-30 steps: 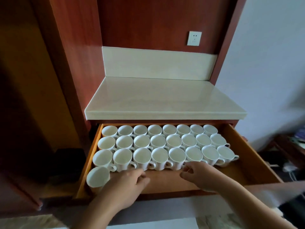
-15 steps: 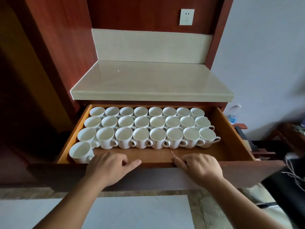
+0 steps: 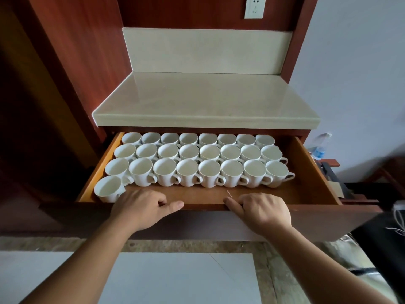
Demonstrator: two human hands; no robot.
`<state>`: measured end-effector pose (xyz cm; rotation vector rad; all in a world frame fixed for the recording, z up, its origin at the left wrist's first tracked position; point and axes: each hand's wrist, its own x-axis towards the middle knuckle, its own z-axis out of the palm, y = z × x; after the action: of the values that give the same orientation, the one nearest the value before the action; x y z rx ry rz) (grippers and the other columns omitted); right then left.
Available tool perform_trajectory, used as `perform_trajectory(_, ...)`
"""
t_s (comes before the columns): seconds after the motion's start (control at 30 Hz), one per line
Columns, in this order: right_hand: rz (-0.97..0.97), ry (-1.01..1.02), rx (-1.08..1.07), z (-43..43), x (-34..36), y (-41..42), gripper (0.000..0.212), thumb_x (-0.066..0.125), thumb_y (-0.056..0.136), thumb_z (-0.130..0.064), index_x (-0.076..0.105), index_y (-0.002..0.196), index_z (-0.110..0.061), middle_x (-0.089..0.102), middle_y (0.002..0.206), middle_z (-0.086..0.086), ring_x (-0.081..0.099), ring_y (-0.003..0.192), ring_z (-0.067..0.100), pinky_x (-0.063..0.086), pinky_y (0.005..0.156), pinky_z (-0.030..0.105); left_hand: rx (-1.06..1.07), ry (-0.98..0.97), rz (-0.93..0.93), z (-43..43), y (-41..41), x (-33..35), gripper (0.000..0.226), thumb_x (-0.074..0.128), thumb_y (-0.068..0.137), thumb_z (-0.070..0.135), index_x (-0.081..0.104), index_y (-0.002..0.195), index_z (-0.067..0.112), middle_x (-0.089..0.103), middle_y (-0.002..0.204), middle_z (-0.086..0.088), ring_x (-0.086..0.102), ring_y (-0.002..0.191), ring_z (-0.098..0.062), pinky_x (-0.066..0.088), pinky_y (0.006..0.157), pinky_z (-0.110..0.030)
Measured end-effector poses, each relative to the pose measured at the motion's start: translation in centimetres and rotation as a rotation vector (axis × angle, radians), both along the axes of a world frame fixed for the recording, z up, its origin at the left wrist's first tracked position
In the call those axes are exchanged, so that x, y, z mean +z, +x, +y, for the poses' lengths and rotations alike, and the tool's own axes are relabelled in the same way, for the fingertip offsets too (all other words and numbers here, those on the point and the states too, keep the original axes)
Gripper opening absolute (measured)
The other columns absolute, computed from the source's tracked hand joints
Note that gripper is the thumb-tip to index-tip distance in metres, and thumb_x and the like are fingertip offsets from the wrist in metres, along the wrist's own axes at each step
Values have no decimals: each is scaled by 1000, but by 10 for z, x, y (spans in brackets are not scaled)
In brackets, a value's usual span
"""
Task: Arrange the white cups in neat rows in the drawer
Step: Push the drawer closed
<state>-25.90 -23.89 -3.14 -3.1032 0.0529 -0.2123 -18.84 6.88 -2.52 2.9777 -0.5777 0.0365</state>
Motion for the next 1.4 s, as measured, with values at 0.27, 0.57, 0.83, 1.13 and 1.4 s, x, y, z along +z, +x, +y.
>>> perform_trajectory(0.27,6,30,-11,-8,3,34,71,22,91,-81,58,70,-23,68,76,-5,67,80,15,42,61,32,1,2,16,-8,36,-1,89,14,70,104,64,67,31,63,63,12,58,64,-5,50,60,-31)
perform_trajectory(0.57,55,40,-49,-13,9,74,72,23,90,-82,52,64,-21,53,61,-7,53,67,15,37,58,32,-2,17,-34,-14,75,-2,90,11,69,104,64,68,31,62,61,11,58,61,-5,43,51,-27)
perform_trajectory(0.83,62,39,-75,-19,12,113,71,23,89,-82,53,67,-22,57,61,-6,59,68,16,42,58,32,-5,41,-24,-25,113,3,92,11,70,103,66,71,29,63,64,10,57,63,-5,39,52,-28)
perform_trajectory(1.13,45,6,-100,-22,12,151,72,23,90,-82,57,70,-22,60,64,-6,53,64,16,43,58,33,-10,34,-41,-30,149,6,96,11,73,101,62,69,19,61,60,7,56,59,-7,41,53,-29)
perform_trajectory(1.4,35,-16,-110,-28,9,178,73,18,87,-84,63,75,-27,64,68,-6,60,69,16,44,60,33,-8,53,-109,-35,178,1,97,6,73,101,64,69,23,60,56,6,56,51,-5,48,51,-29)
